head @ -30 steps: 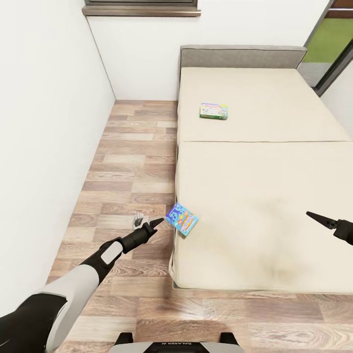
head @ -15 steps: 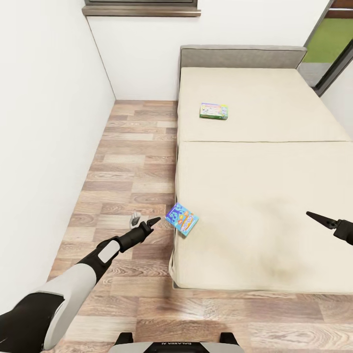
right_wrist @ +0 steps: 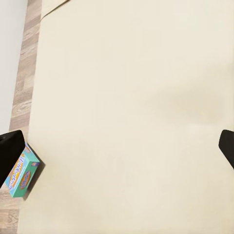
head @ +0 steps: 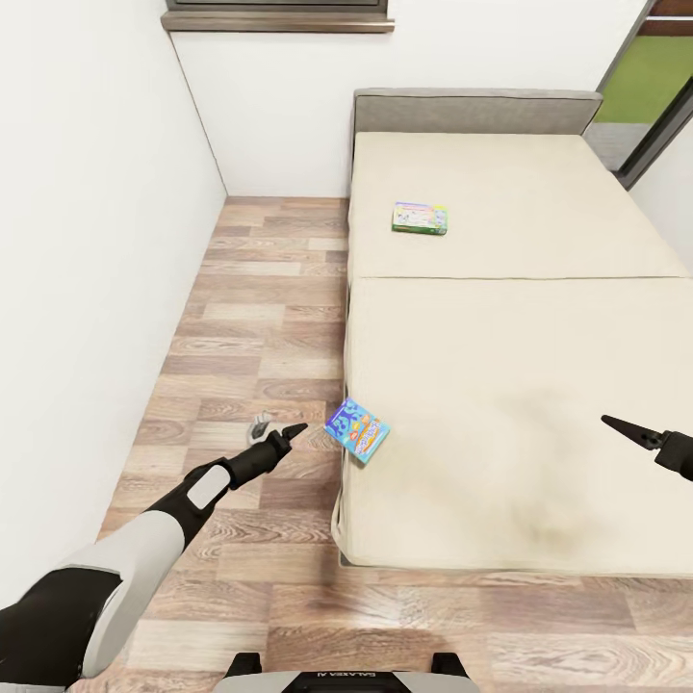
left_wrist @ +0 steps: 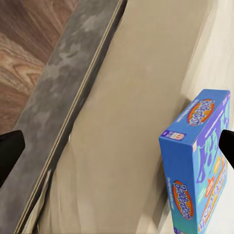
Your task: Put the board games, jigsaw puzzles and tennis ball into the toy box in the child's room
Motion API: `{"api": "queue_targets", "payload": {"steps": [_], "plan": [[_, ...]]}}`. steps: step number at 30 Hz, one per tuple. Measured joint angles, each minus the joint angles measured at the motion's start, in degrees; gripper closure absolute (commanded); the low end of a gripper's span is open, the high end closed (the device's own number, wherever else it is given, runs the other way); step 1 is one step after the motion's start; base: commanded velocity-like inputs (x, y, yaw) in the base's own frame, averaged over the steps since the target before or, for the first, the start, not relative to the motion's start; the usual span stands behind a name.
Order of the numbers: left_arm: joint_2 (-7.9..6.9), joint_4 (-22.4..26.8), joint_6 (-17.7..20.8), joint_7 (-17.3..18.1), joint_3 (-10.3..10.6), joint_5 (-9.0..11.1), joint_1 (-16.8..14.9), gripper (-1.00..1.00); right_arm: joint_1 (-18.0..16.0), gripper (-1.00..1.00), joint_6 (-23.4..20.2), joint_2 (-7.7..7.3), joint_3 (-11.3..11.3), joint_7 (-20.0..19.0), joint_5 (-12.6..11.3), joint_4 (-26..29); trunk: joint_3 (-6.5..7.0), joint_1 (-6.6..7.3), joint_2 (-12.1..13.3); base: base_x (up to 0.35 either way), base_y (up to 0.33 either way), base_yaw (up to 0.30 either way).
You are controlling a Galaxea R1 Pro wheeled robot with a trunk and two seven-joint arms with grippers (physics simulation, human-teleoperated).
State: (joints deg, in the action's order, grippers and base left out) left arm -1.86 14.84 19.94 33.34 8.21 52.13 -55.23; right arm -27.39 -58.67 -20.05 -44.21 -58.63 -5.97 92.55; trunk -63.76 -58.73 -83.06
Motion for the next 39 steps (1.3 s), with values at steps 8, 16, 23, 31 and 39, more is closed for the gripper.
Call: {"api": "queue_targets", "payload": {"steps": [8,16,23,31,39], "plan": [[0.02,0.0,-0.73,-1.18,0.01,0.06,-0.66,-1.0,0.0,-1.0,0.0,0.06,0.03,0.0,0.01,0.0,0.0,0.0,0.0,0.0,0.0,0.0],[0.2,0.01,-1.02,-1.56,0.04,0.07,-0.93,-1.0,0.0,-1.0,0.0,0.15,0.05,0.0,0.0,0.0,0.0,0.0,0.0,0.0,0.0,0.0],[0.37,0.19,-1.13,-1.62,0.06,0.13,-1.04,-1.0,0.01,-1.0,0.0,0.18,0.05,0.0,0.0,0.0,0.0,0.0,0.0,0.0,0.0,0.0],[0.55,0.62,-1.16,-1.32,0.16,0.11,-1.07,-1.0,0.02,-1.0,0.0,0.19,0.05,0.0,0.0,0.0,0.0,0.0,0.0,0.0,0.0,0.0],[0.63,0.8,-1.18,-0.73,0.27,0.05,-1.08,-1.0,0.02,-1.0,0.0,0.19,0.02,-0.01,0.04,0.0,0.0,0.0,0.0,0.0,0.0,0.0]]}}
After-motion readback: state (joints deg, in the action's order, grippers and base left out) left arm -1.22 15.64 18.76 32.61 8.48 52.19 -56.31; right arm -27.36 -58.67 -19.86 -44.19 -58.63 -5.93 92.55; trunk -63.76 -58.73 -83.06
